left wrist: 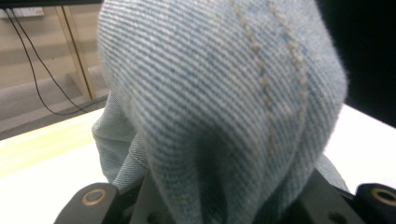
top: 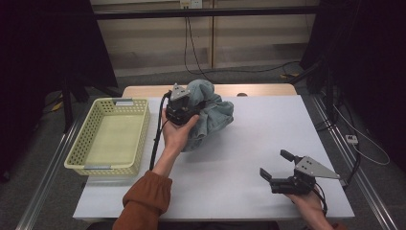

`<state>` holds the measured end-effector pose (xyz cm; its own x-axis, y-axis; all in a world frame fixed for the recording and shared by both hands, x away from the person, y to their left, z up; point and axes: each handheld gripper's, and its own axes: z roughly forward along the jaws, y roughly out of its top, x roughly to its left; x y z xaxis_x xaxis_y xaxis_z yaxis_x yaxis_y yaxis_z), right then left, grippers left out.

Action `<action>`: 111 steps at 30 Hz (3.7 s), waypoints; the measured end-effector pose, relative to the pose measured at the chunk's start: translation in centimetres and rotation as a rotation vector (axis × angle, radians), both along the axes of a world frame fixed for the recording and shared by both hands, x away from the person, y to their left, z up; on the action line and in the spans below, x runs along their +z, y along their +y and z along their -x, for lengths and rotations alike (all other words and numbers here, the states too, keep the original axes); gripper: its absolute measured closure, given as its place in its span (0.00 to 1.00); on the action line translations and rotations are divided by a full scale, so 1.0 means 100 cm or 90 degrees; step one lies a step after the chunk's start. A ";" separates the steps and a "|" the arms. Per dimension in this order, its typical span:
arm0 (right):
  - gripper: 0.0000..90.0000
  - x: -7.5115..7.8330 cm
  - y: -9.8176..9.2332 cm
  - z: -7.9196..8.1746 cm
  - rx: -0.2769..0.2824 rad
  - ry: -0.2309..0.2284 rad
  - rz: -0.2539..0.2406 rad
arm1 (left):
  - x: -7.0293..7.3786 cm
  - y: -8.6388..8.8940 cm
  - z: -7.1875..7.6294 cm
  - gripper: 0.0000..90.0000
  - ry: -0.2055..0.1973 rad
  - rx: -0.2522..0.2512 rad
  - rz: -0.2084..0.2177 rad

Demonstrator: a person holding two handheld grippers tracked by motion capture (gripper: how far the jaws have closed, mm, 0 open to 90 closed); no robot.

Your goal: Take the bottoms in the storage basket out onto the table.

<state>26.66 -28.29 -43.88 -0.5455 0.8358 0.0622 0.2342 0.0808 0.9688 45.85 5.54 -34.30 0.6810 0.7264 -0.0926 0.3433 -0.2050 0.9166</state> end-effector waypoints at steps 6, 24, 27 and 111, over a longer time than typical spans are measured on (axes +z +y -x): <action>0.00 0.000 0.000 0.000 0.002 0.001 0.001 | -0.009 -0.005 -0.002 0.82 0.014 -0.003 -0.016; 0.00 0.000 0.000 0.000 0.000 0.000 0.001 | -0.029 -0.014 -0.004 0.80 0.033 -0.005 -0.047; 0.00 0.000 0.000 0.000 0.001 0.001 0.001 | -0.038 -0.015 -0.005 0.80 0.045 -0.008 -0.049; 0.00 -0.002 0.001 -0.005 0.013 0.006 -0.005 | -0.091 -0.049 -0.018 0.10 0.160 -0.064 -0.164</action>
